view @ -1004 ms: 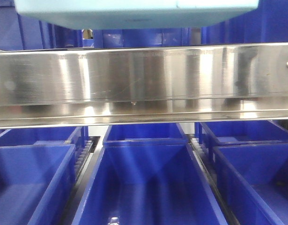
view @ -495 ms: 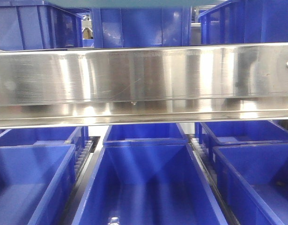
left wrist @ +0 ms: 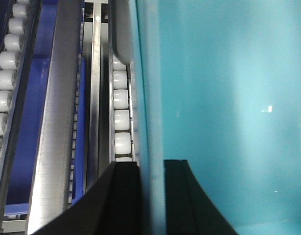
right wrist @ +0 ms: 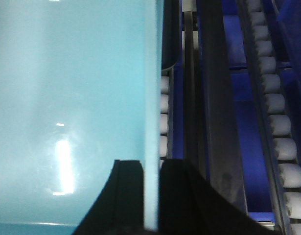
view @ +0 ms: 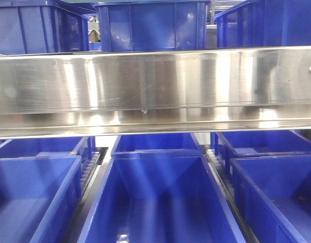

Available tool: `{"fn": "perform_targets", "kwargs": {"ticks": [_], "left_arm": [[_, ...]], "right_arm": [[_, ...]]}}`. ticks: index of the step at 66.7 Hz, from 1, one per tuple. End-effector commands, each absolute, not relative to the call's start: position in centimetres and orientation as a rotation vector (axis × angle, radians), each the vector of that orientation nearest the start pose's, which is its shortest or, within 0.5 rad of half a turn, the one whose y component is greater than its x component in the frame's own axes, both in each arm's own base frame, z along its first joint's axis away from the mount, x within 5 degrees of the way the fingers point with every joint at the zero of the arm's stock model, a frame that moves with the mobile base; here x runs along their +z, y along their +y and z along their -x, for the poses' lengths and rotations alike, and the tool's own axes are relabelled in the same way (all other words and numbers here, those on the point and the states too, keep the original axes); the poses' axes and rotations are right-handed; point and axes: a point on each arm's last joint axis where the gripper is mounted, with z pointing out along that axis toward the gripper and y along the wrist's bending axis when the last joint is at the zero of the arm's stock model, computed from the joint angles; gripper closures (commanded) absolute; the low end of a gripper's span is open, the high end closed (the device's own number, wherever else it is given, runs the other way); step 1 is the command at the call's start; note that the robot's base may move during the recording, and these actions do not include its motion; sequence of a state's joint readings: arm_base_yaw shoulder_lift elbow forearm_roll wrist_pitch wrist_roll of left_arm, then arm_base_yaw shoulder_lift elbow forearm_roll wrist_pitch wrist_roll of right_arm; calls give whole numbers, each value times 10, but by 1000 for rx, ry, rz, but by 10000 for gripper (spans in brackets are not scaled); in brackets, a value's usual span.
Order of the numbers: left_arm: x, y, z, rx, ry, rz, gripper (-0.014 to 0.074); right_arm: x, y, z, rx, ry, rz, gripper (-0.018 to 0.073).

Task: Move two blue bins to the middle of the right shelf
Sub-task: 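Pull the held teal bin back toward the robot, clear of the shelf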

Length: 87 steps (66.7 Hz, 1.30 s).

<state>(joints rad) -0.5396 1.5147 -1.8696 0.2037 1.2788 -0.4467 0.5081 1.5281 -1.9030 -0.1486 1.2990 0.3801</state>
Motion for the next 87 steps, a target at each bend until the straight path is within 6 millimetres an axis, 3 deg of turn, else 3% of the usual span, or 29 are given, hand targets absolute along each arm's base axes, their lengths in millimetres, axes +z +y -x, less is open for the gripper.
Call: {"fn": "perform_targets", "kwargs": {"ticks": [1, 48, 87], "left_arm": [[484, -137, -261, -241, 2294, -125, 707], [485, -137, -262, -238, 2279, -125, 707], [496, -142, -269, -311, 2126, -137, 707]], "right_arm": [[490, 132, -266, 248, 2277, 157, 726], [490, 132, -266, 231, 2271, 196, 726], [508, 139, -276, 323, 2038, 199, 726]]}}
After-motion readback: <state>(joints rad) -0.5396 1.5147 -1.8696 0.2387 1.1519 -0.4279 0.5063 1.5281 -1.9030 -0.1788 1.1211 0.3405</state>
